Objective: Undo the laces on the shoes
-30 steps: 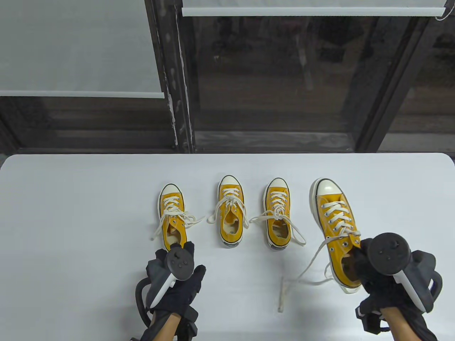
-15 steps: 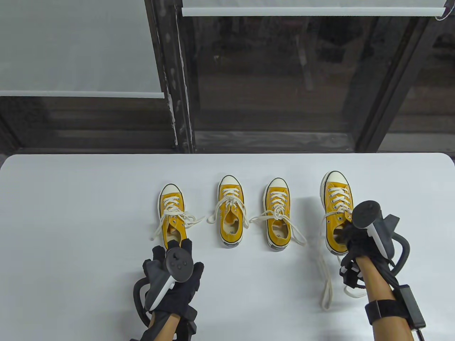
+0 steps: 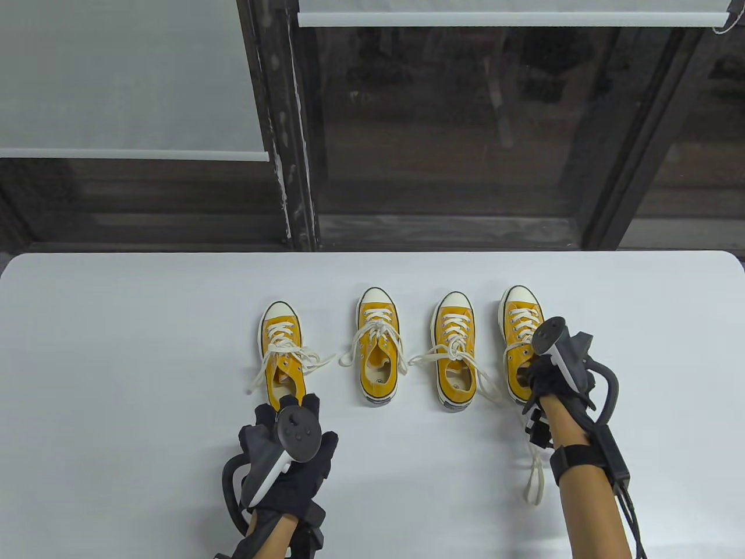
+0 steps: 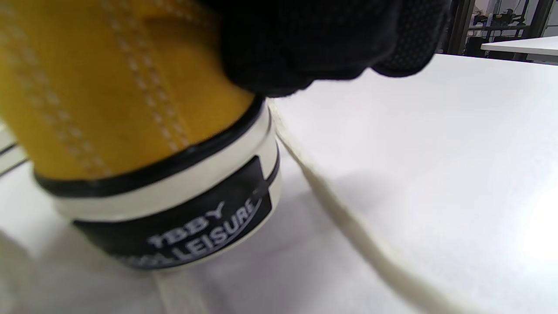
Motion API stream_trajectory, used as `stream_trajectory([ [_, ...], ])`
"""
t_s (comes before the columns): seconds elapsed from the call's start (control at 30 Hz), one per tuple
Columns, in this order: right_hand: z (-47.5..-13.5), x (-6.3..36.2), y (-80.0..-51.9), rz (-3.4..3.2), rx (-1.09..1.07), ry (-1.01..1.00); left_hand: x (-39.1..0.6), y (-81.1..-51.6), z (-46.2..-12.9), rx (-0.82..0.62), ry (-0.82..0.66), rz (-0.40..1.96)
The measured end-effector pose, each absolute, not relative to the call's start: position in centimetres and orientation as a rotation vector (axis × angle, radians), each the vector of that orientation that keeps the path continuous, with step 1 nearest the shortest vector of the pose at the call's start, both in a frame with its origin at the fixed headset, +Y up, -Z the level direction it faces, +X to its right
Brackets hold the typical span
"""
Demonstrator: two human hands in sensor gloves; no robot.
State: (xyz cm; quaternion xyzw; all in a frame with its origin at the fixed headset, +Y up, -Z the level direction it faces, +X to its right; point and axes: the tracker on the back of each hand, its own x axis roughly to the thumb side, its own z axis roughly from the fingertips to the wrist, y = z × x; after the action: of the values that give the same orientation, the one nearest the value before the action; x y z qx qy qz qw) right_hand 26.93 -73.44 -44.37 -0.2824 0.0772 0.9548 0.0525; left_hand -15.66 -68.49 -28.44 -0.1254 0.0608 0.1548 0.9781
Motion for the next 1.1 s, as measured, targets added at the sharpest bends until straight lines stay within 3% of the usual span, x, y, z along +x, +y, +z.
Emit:
stream_trajectory([
  [0.17,-44.0,26.8,-73.2,2.929,-0.803,0.245,-15.7,-68.5,-28.4,-0.249,0.122,0.313],
  [0.23,-43.5,26.5,-71.8,2.868,-0.722,0.288,-15.7,-68.4,-28.4,-0.245,0.121,0.311],
  [0.43,-42.9,22.6,-67.0,2.908,-0.538,0.130,-15.7,-68.5,-28.4,-0.235,0.113,0.321],
  [0.5,-43.0,20.4,-66.4,2.942,-0.459,0.205,-15.8,-68.5,-28.3,-0.231,0.112,0.323],
  [0.63,-43.9,17.1,-67.5,3.000,-0.432,0.443,-15.9,-68.6,-28.3,-0.244,0.109,0.343],
  [0.9,-46.7,14.4,-71.5,3.134,-0.527,0.504,-15.9,-68.8,-28.4,-0.263,0.105,0.342],
  [1.1,-47.1,13.7,-72.6,3.246,-0.512,0.317,-15.8,-68.7,-28.4,-0.267,0.105,0.344],
])
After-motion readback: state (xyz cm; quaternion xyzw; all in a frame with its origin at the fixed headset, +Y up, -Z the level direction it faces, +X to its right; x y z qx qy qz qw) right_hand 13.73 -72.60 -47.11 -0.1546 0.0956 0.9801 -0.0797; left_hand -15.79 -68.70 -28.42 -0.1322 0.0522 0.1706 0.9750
